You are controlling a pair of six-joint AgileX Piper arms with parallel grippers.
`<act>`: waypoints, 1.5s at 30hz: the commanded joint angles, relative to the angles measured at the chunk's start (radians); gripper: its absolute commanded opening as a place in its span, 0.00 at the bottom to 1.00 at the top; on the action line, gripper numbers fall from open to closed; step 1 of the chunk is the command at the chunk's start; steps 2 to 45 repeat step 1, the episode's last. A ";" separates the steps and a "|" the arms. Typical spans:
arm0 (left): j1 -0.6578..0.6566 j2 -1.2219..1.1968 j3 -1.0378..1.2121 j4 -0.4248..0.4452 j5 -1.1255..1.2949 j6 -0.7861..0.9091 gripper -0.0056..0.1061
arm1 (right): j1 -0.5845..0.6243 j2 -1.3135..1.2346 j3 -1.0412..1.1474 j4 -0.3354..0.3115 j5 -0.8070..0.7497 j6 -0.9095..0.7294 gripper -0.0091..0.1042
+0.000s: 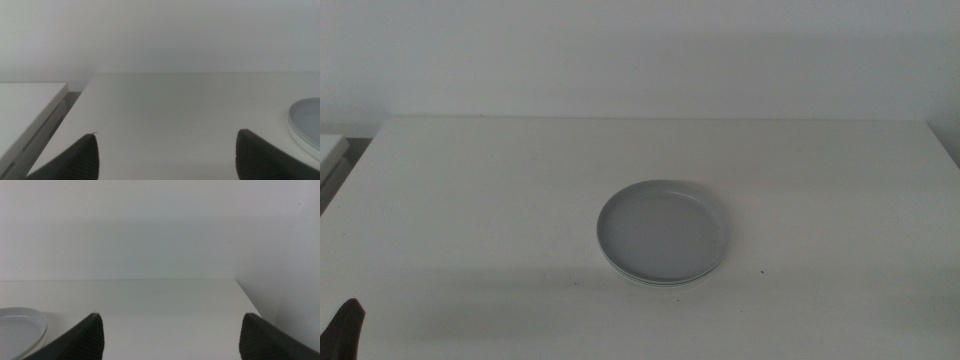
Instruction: Stack the three bowls on top of each other.
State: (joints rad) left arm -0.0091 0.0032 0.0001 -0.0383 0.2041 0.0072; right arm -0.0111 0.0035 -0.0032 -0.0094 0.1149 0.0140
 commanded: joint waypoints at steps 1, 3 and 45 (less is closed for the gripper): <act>-0.007 -0.003 0.000 -0.002 -0.009 -0.007 0.89 | -0.007 -0.004 0.003 -0.011 -0.009 -0.001 0.90; -0.007 -0.003 0.000 -0.002 -0.009 -0.007 0.89 | -0.007 -0.004 0.003 -0.011 -0.009 -0.001 0.90; -0.007 -0.003 0.000 -0.002 -0.009 -0.007 0.89 | -0.007 -0.004 0.003 -0.011 -0.009 -0.001 0.90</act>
